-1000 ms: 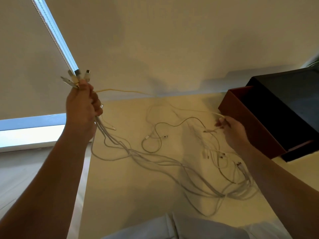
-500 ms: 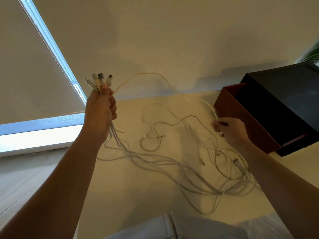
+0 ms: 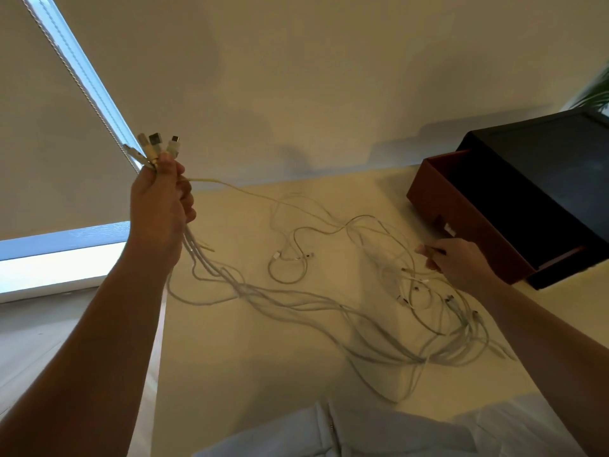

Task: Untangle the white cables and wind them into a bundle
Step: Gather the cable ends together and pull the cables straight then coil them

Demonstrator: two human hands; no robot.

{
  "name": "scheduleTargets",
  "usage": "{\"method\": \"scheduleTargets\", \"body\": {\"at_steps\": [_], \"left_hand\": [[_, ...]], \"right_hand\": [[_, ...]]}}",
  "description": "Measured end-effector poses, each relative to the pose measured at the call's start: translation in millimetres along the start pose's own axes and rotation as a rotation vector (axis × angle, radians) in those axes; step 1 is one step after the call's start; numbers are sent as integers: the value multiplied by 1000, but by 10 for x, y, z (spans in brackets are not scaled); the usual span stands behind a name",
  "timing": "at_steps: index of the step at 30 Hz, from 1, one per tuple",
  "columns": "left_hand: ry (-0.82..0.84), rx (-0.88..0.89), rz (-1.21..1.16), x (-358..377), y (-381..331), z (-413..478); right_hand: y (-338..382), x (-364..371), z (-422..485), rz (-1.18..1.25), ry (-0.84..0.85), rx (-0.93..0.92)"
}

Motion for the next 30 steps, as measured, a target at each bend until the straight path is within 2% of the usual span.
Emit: {"method": "scheduleTargets", "body": {"at_steps": [6,10,17,22,30], "left_hand": [[14,-26,75,-8,96,9],[61,-14,112,57,123,18],[53,13,93,86,57,59],[65,23,117,136,33,55],[105,13,143,183,123,21]], "right_hand": [[-77,70,-269,-99,115,-28],[-163,164,-242,-273,148,-100],[-222,294,-256,-424,117,-111],[-232,410,-291,-694,218,-158],[-400,479,-316,-541,331,-66]]}}
Point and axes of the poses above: each hand's wrist, its own z-axis towards the middle knuckle, its own x-axis out of the palm, y = z × x, the point moved 3 cm from there along z, towards the middle knuckle, and after that the axes turned 4 degrees about y, right-handed, at the moved point
